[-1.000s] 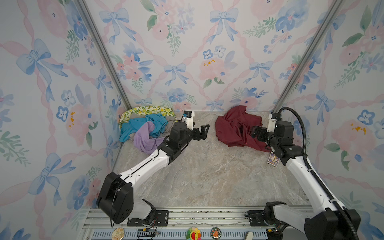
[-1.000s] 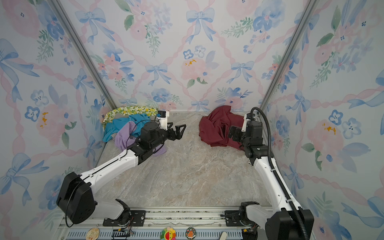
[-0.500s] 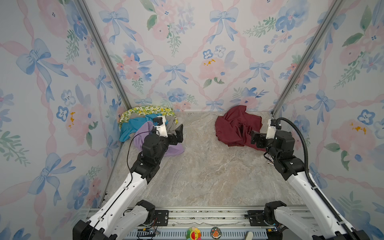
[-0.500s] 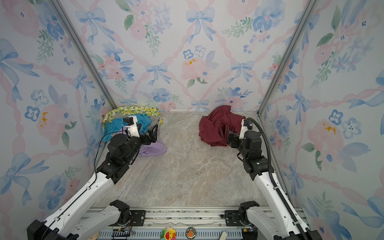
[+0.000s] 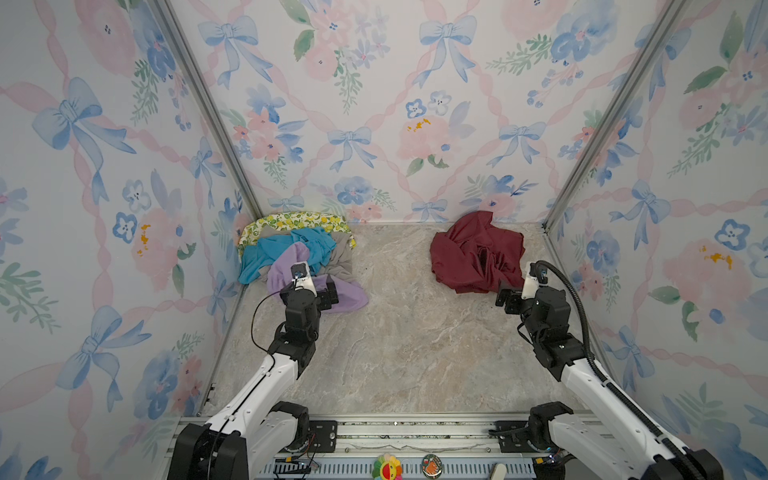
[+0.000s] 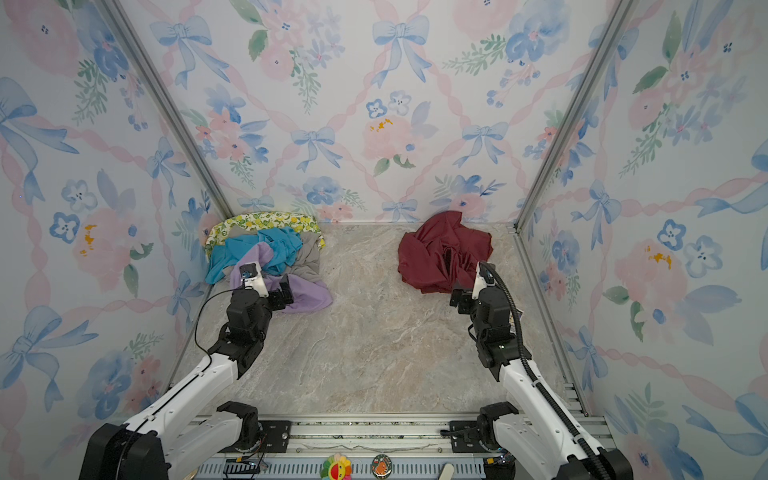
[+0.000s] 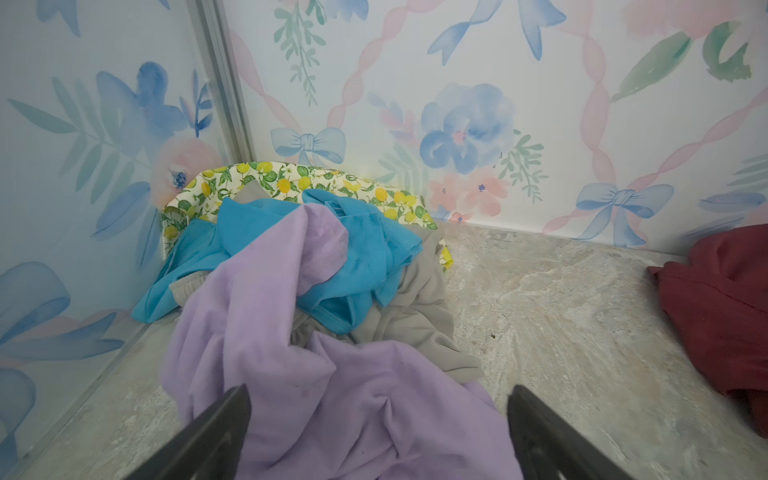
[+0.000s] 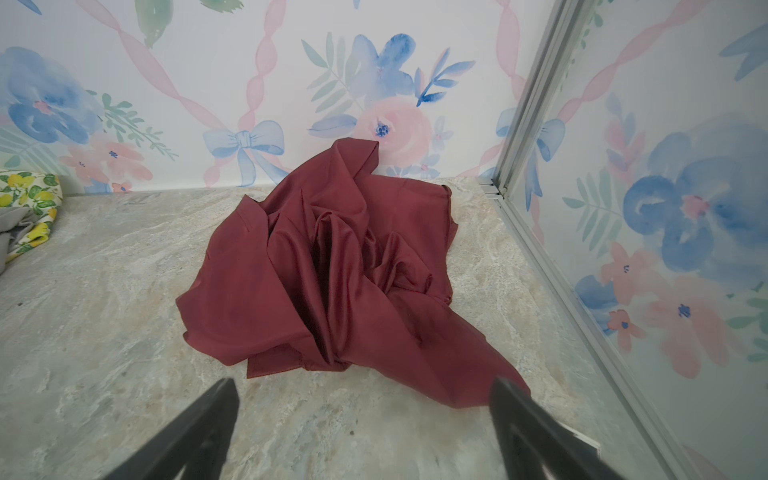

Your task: Pick out a specific cloth from the pile

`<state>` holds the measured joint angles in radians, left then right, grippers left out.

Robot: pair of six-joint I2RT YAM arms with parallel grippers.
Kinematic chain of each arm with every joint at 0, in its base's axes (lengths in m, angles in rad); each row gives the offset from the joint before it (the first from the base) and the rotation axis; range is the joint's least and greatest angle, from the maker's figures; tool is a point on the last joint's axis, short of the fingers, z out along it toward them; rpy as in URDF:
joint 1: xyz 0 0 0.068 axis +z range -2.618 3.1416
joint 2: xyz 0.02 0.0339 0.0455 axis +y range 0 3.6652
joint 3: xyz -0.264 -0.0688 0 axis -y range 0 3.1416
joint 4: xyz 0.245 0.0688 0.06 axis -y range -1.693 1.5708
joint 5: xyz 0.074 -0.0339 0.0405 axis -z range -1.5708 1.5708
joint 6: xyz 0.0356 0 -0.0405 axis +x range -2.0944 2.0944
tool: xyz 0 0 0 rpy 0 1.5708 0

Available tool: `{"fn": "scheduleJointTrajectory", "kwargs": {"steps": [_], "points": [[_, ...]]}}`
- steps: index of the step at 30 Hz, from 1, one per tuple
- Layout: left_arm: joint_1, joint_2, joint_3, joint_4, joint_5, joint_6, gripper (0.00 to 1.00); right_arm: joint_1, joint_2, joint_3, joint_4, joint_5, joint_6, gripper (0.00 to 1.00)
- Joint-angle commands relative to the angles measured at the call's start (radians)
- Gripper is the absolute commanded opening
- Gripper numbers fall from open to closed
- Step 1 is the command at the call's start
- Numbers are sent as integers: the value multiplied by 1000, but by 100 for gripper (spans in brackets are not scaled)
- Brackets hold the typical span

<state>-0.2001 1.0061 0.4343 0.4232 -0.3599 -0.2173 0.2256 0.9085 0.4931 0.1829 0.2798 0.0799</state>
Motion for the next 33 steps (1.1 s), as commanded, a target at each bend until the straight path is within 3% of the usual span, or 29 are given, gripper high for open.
{"fn": "scheduleJointTrajectory", "kwargs": {"steps": [1, 7, 19, 24, 33], "points": [[53, 50, -53, 218, 19, 0, 98, 9, 31, -62, 164, 55, -37, 97], [93, 215, -108, 390, 37, 56, 98, -2, 102, -163, 377, 62, -80, 97], [115, 248, -278, 725, 97, 97, 98, -49, 165, -243, 555, 62, -92, 97], [136, 281, -306, 797, 126, 100, 98, -58, 276, -296, 787, 66, -121, 97], [156, 390, -323, 901, 147, 79, 98, -80, 497, -287, 937, 61, -115, 97]]}}
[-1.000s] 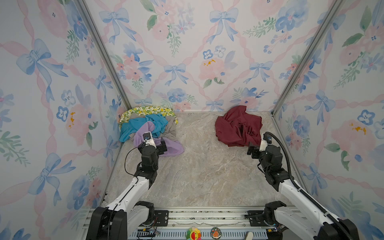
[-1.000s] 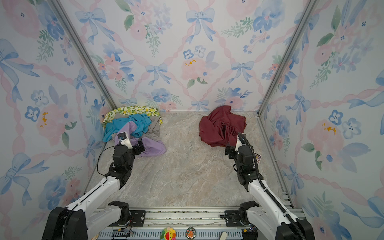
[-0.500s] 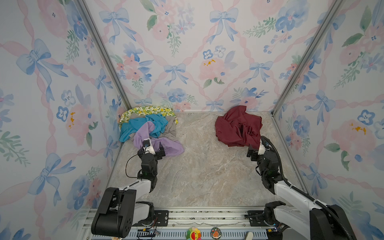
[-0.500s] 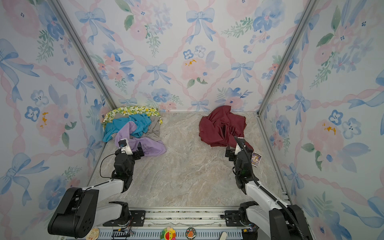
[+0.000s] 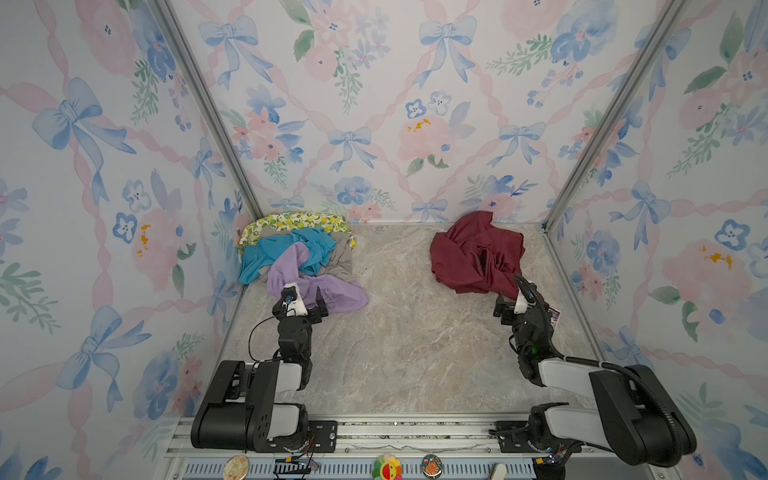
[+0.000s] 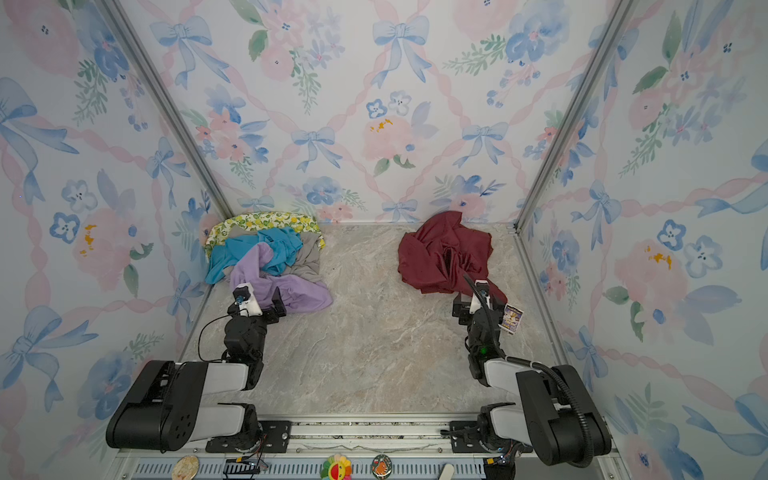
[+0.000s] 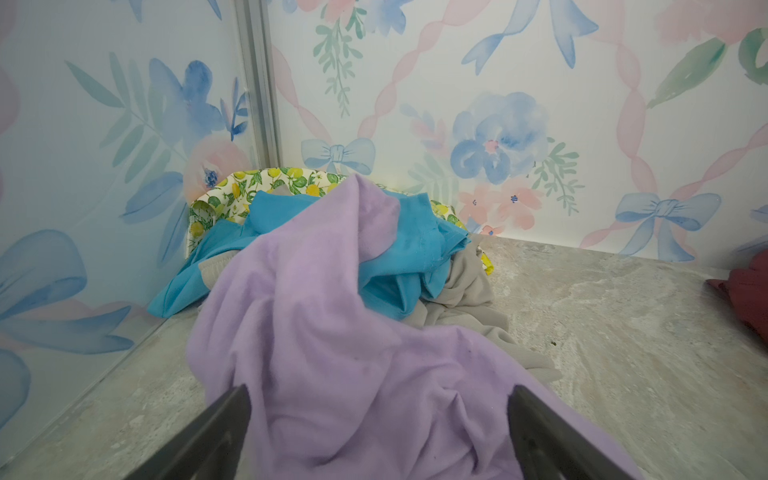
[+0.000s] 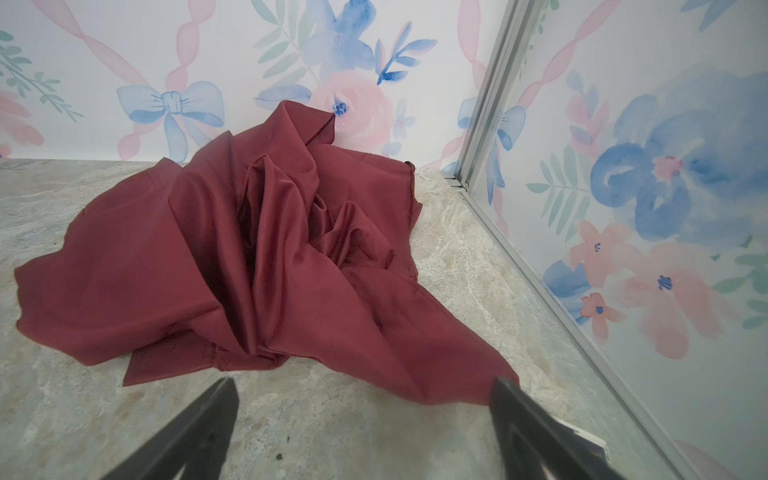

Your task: Pick out a specific cloth from the pile

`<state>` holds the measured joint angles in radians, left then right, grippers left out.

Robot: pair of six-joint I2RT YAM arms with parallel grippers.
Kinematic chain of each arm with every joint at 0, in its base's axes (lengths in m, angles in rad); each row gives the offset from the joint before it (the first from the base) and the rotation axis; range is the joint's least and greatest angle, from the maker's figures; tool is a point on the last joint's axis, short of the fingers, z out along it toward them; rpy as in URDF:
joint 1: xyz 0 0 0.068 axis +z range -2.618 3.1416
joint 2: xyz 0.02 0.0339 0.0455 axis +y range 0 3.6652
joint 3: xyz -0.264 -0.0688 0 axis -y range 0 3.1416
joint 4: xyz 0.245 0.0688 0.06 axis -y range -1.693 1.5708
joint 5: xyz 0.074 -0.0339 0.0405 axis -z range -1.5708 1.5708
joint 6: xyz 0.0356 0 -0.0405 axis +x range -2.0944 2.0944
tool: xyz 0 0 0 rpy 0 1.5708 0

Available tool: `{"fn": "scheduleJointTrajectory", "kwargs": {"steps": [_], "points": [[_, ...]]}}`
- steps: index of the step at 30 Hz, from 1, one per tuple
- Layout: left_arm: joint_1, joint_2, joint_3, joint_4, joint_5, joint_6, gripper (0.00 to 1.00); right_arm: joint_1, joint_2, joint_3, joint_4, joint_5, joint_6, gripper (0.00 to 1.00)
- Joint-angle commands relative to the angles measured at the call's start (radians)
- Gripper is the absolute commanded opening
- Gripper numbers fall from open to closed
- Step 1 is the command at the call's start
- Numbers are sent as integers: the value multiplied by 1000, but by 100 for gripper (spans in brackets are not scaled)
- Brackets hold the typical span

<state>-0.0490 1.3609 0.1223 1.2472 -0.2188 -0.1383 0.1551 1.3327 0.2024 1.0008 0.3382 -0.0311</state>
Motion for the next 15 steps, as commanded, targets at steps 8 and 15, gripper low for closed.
{"fn": "scheduleJointTrajectory", "kwargs": {"steps": [8, 15], "points": [[-80, 199, 64, 117, -78, 79, 98, 8, 244, 41, 229, -43, -49, 97], [-72, 201, 67, 116, -65, 76, 98, -129, 221, 197, -101, -285, 43, 97]]}}
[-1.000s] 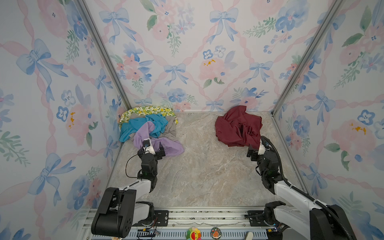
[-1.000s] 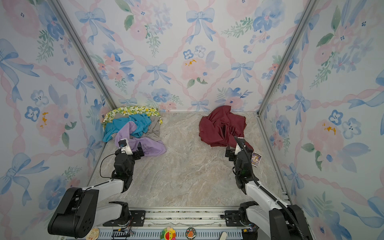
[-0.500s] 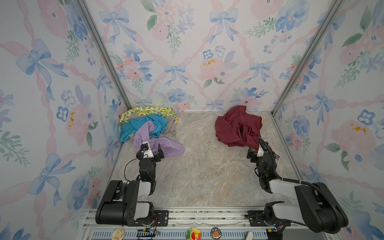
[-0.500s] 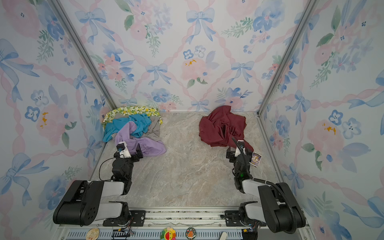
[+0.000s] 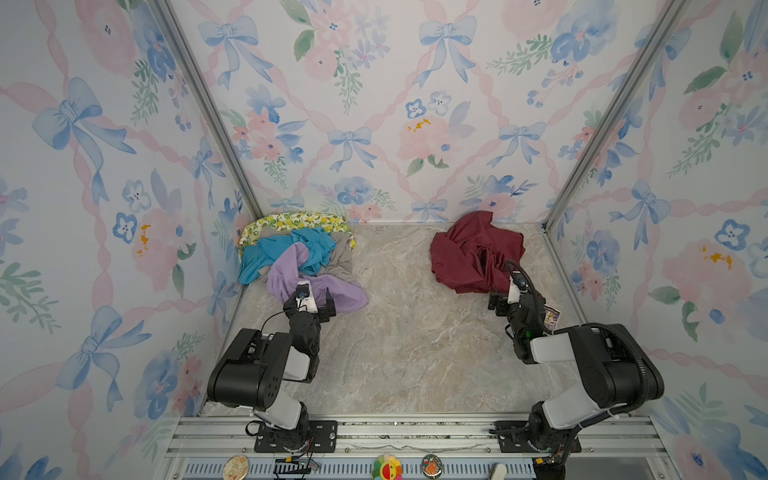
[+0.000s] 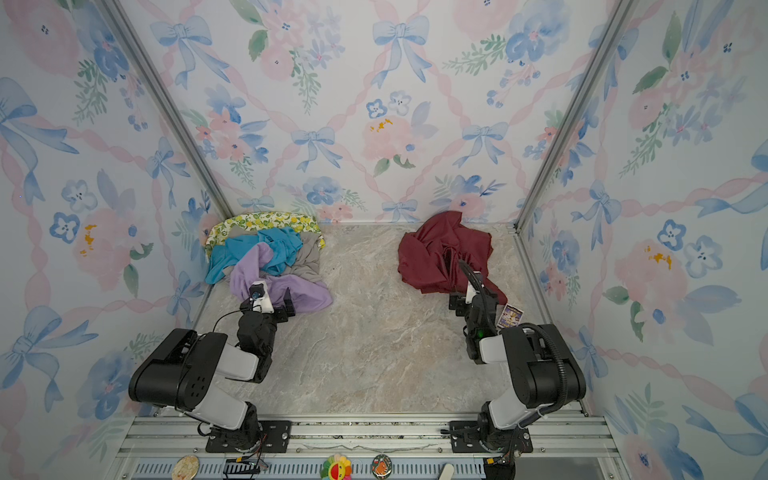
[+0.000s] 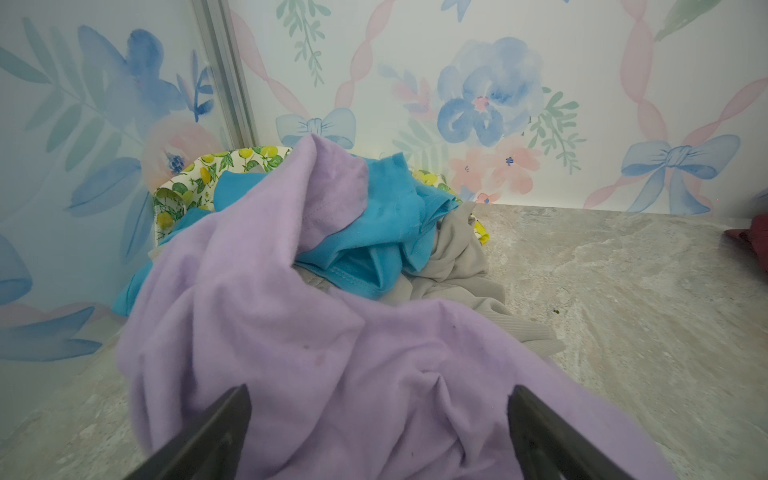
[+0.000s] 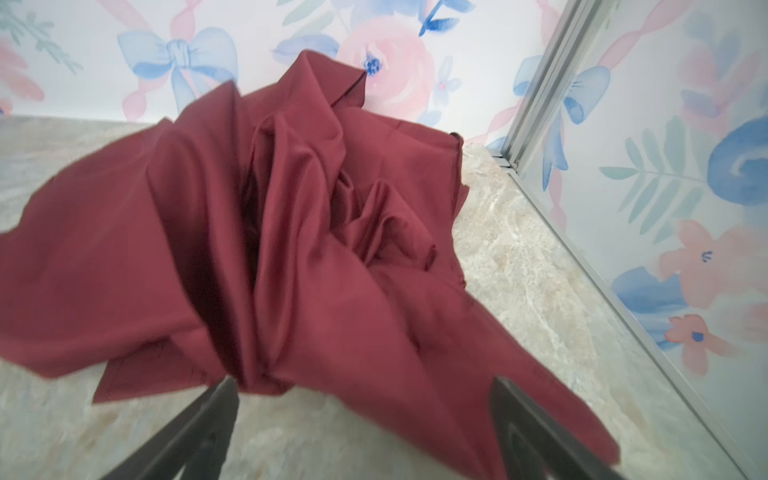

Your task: Pick out a specific cloth from the pile

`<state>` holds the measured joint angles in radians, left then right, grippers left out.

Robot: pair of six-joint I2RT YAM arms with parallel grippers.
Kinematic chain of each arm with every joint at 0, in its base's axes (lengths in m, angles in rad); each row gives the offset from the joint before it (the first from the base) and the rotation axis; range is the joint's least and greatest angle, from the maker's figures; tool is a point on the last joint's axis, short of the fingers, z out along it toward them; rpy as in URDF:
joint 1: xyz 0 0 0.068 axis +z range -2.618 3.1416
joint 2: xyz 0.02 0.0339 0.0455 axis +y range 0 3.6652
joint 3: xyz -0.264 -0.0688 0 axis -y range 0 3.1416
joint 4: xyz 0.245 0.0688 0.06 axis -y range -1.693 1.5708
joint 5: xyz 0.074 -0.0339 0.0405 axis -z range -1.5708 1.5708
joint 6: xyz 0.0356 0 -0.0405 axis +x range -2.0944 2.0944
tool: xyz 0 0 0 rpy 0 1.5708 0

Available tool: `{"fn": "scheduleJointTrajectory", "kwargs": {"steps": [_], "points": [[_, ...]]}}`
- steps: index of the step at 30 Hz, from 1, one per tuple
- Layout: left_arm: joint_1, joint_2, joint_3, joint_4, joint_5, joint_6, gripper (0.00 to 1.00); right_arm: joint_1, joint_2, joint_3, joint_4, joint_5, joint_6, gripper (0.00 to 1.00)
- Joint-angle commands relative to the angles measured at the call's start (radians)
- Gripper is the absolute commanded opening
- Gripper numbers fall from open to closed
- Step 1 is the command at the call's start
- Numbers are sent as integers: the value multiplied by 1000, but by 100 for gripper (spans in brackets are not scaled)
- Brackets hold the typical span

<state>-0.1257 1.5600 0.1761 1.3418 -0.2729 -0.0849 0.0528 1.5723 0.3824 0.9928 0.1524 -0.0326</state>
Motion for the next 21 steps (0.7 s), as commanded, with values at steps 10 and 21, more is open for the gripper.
{"fn": "scheduleJointTrajectory", "kwargs": {"steps": [10, 21], "points": [[0, -6, 6, 22, -19, 22, 98, -7, -26, 16, -100, -61, 33, 97], [-1, -6, 6, 22, -19, 21, 98, -7, -25, 16, -99, -62, 32, 97]]}}
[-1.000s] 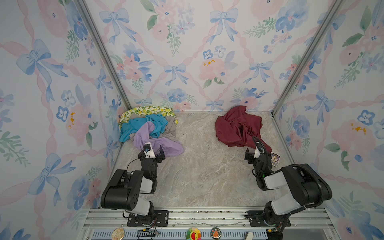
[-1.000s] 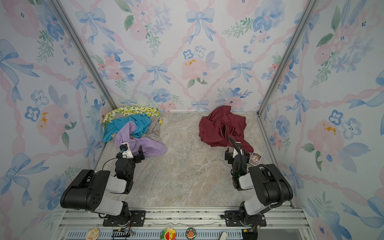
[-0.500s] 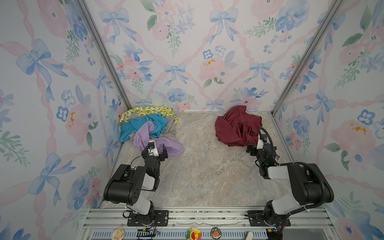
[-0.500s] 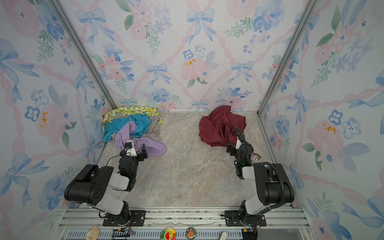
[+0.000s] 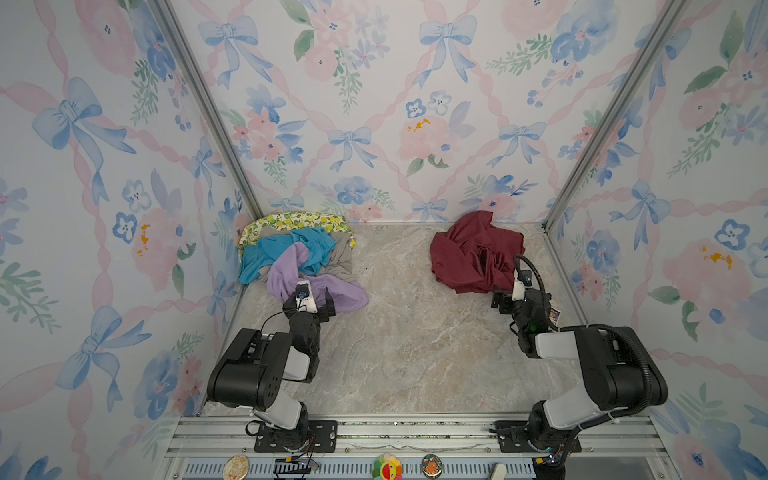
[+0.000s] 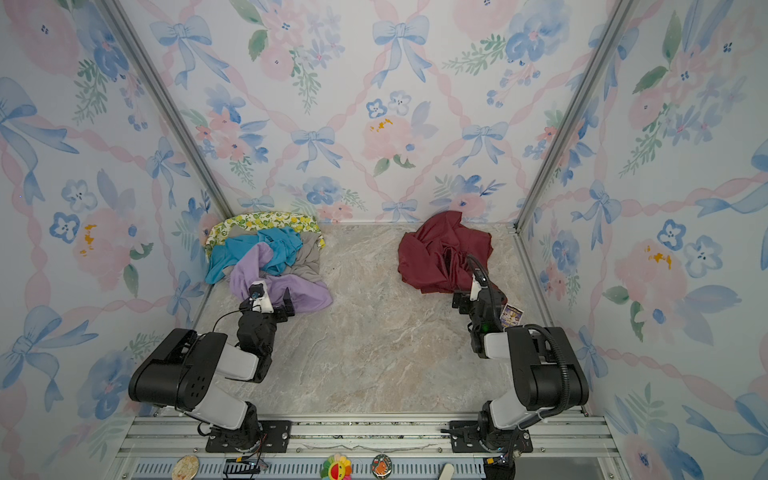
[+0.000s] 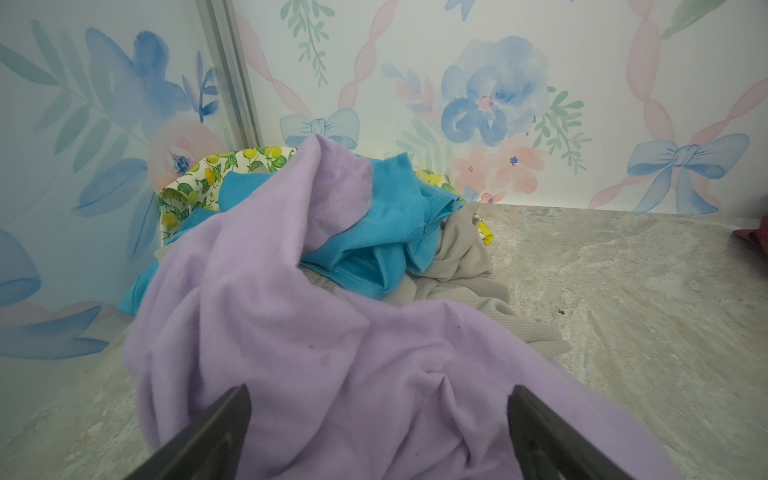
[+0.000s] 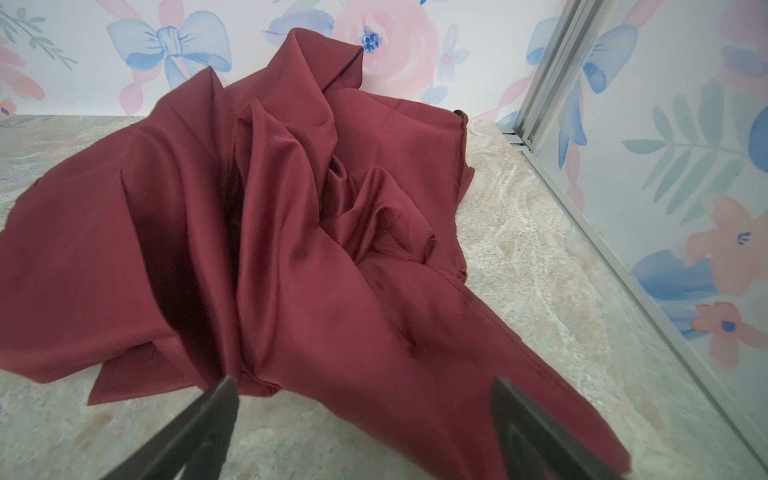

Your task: Pick out a specific cloth from the pile

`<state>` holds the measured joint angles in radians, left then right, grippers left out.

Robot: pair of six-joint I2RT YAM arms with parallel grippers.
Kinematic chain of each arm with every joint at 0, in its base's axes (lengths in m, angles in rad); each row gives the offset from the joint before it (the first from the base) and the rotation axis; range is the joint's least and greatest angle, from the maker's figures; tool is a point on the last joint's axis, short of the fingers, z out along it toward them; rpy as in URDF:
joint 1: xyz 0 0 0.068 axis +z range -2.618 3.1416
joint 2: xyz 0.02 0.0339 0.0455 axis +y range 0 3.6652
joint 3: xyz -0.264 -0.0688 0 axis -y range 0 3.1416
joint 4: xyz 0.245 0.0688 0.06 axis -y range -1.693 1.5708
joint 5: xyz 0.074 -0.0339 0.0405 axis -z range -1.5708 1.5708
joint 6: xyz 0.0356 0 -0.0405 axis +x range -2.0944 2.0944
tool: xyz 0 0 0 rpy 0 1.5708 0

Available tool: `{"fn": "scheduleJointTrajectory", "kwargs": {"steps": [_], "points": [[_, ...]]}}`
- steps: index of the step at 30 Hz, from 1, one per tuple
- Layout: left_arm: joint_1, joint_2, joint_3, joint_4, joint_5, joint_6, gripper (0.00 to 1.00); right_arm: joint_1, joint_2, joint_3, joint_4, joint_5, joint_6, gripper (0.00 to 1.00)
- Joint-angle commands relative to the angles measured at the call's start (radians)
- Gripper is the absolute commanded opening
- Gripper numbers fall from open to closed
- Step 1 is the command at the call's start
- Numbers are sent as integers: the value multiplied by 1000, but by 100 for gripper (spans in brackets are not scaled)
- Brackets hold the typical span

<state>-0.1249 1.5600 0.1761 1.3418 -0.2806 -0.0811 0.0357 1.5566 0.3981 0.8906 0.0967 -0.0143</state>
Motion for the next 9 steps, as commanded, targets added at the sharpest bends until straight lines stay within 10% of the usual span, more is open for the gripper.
{"fn": "scheduleJointTrajectory", "kwargs": {"steps": [1, 9], "points": [[-1, -6, 6, 22, -11, 18, 98, 9, -10, 0, 3, -7, 14, 97], [-1, -7, 6, 23, -11, 18, 98, -4, -10, 1, 1, -33, 22, 97]]}}
